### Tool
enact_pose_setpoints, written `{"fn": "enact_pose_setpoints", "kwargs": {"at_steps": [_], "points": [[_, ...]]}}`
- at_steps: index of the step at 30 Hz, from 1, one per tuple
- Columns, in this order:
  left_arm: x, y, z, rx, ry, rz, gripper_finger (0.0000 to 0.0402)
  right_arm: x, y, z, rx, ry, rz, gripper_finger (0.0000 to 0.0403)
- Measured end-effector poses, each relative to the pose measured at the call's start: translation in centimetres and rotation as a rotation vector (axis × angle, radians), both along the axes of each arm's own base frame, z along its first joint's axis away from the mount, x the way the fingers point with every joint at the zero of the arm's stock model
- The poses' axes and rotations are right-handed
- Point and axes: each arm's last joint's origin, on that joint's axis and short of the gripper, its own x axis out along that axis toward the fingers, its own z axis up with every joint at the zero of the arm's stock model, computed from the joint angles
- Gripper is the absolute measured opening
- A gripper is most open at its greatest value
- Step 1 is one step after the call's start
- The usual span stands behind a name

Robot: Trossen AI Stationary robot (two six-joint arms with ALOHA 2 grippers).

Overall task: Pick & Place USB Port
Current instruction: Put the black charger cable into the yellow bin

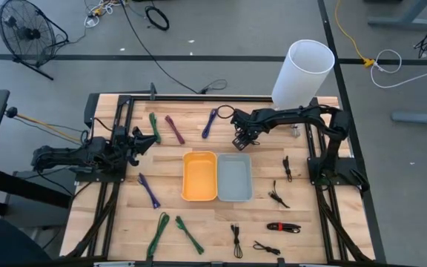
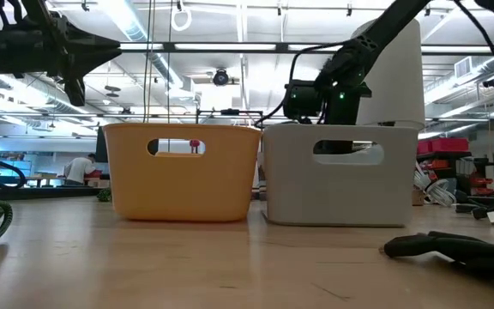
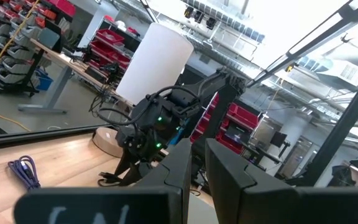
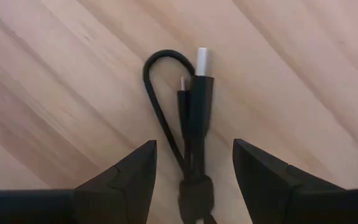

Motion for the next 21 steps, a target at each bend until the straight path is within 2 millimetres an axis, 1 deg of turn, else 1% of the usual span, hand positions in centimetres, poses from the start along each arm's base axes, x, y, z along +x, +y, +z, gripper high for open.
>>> {"fn": "enact_pose_setpoints", "kwargs": {"at_steps": [5,7,8,10,11,13,14,15,19,21], "points": [[0.0,0.0,0.0,0.0,0.0,0.0,0.0051,0.28,-0.11,-0.84,0.008,0.012,0.003,0.021],[0.0,0.0,-0.01,0.0,0.001,0.0,0.0051,0.26,-0.15,-0.87,0.01,0.014,0.003,0.0197],[0.0,0.0,-0.01,0.0,0.001,0.0,0.0051,0.23,-0.19,-0.89,0.011,0.014,0.002,0.0184],[0.0,0.0,-0.01,0.0,0.001,0.0,0.0051,0.24,-0.16,-0.91,0.012,0.016,0.011,0.0145],[0.0,0.0,-0.01,0.0,0.001,0.0,0.0051,0.23,-0.13,-0.93,0.015,0.018,0.019,0.0118],[0.0,0.0,-0.01,0.0,0.001,0.0,0.0051,0.23,-0.11,-0.96,0.016,0.02,0.025,0.0051],[0.0,0.0,-0.01,0.0,0.001,0.0,0.0051,0.21,-0.14,-0.98,0.011,0.024,0.026,0.0027],[0.0,0.0,-0.01,0.0,0.001,0.0,0.0051,0.19,-0.15,-0.98,0.004,0.028,0.028,0.0018],[0.0,0.0,0.0,0.001,0.001,0.0,0.0051,-0.02,-0.41,-0.85,0.0,0.035,0.032,0.0009],[0.0,0.0,0.0,0.001,0.001,0.0,0.0051,-0.18,-0.56,-0.44,-0.002,0.023,0.038,0.0007]]}}
